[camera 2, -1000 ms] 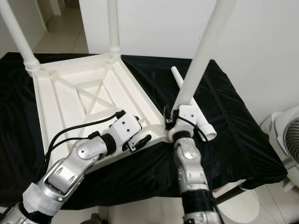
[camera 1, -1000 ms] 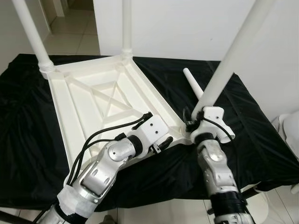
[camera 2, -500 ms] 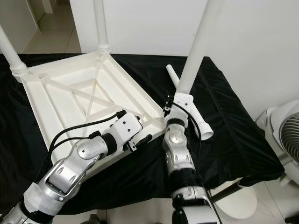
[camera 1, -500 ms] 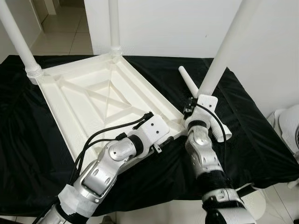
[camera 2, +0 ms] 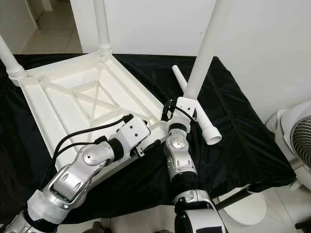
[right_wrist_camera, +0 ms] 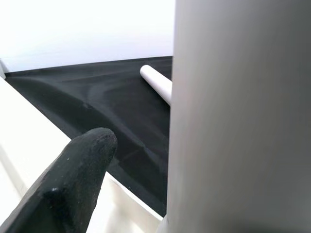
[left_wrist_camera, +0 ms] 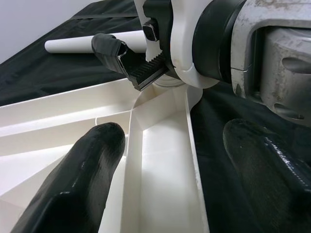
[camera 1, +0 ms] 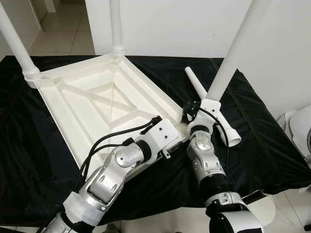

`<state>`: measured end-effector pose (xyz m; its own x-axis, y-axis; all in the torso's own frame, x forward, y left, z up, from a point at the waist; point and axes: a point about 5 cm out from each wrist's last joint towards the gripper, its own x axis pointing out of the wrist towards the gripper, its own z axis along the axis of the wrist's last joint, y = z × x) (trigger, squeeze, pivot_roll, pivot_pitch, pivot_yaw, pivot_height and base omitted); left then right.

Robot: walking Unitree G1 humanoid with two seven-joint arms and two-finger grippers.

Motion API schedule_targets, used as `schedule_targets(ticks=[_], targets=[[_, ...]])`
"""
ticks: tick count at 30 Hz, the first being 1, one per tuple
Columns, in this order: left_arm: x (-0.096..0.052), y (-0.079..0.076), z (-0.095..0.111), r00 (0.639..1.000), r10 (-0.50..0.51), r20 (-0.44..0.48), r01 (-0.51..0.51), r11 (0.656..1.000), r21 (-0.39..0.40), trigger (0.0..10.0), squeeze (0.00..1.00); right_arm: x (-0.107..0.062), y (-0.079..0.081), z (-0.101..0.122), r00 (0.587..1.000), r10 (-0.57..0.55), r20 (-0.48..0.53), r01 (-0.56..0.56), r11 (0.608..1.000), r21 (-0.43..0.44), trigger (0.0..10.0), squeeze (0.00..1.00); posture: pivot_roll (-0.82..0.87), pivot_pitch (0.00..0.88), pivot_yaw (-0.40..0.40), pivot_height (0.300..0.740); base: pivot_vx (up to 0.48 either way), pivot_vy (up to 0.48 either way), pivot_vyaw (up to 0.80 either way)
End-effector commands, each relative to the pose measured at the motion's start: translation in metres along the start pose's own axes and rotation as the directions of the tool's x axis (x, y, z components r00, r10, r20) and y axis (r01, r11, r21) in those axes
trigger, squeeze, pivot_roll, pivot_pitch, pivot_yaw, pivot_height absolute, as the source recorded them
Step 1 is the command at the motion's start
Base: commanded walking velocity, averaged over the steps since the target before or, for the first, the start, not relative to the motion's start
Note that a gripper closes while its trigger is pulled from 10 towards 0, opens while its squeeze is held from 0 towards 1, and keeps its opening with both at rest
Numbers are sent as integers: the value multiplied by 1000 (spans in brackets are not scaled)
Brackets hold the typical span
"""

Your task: Building children table

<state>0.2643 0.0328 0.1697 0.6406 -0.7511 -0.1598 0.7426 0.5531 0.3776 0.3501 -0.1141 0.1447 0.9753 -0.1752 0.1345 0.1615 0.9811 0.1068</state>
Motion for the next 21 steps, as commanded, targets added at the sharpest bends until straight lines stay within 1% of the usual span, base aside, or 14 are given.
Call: schedule_targets(ticks=[1, 3, 4, 5, 6, 8, 9, 12, 14, 16, 18, 19, 20, 21], targets=[[2, 0, -3, 1000, 6, -13, -6, 1000, 1, 10000, 0, 2, 5, 6, 998, 49, 40, -49, 999, -8, 10000, 1000, 113, 14, -44, 740, 0, 0, 0], [2, -1, -3, 1000, 3, -13, -3, 1000, 0, 10000, 0, 3, 3, 6, 997, 68, 38, -68, 998, -8, 10000, 1000, 111, 11, -45, 740, 0, 0, 0], [4, -2, -3, 1000, -1, -13, 1, 1000, -2, 10000, 0, 5, 0, 5, 995, 95, 28, -95, 995, -9, 10000, 565, 109, 6, -49, 740, 0, 0, 0], [4, -2, -3, 1000, -1, -13, 1, 1000, -2, 10000, 0, 5, 0, 5, 995, 95, 28, -95, 995, -9, 10000, 565, 109, 6, -49, 740, 0, 0, 0], [5, -4, -4, 1000, -6, -15, 5, 1000, -8, 10000, 0, 6, -5, 5, 994, 110, 29, -109, 994, -20, 10000, 0, 108, 6, -49, 740, 0, 0, 0], [7, -6, -5, 1000, -11, -18, 11, 1000, -14, 10000, 0, 5, -18, 3, 986, 165, 13, -165, 985, -44, 10000, 0, 107, 3, -52, 740, 0, 0, 0], [7, -6, -5, 1000, -11, -18, 11, 1000, -14, 10000, 0, 5, -18, 3, 986, 165, 13, -165, 985, -44, 10000, 0, 107, 3, -52, 740, 0, 0, 0], [8, -7, -5, 1000, -12, -19, 11, 1000, -19, 10000, 0, 1, -26, 3, 973, 229, 7, -228, 971, -74, 10000, 0, 108, 1, -52, 740, 0, 0, 0], [7, -7, -5, 1000, -12, -22, 11, 1000, -21, 10000, 0, -4, -38, 0, 947, 320, -13, -320, 942, -103, 10000, 0, 106, 0, -49, 740, 0, 0, 0], [7, -7, -5, 1000, -12, -22, 11, 1000, -21, 10000, 0, -4, -38, 0, 947, 320, -13, -320, 942, -103, 10000, 0, 106, 0, -49, 740, 0, 0, 0], [6, -7, -5, 1000, -12, -23, 11, 1000, -21, 10000, 0, -8, -51, -1, 920, 391, -36, -392, 911, -129, 10000, 0, 106, 0, -46, 740, 0, 0, 0], [6, -7, -5, 1000, -12, -23, 11, 1000, -21, 10000, 0, -8, -51, -1, 920, 391, -36, -392, 911, -129, 10000, 0, 106, 0, -46, 740, 0, 0, 0], [6, -7, -4, 1000, -15, -23, 14, 1000, -16, 10000, 0, -9, -62, -3, 896, 440, -58, -444, 884, -147, 10000, 0, 105, 0, -43, 740, 0, 0, 0], [6, -7, -4, 1000, -15, -23, 14, 1000, -16, 10000, 0, -9, -62, -3, 896, 440, -58, -444, 884, -147, 10000, 0, 105, 0, -43, 740, 0, 0, 0]])
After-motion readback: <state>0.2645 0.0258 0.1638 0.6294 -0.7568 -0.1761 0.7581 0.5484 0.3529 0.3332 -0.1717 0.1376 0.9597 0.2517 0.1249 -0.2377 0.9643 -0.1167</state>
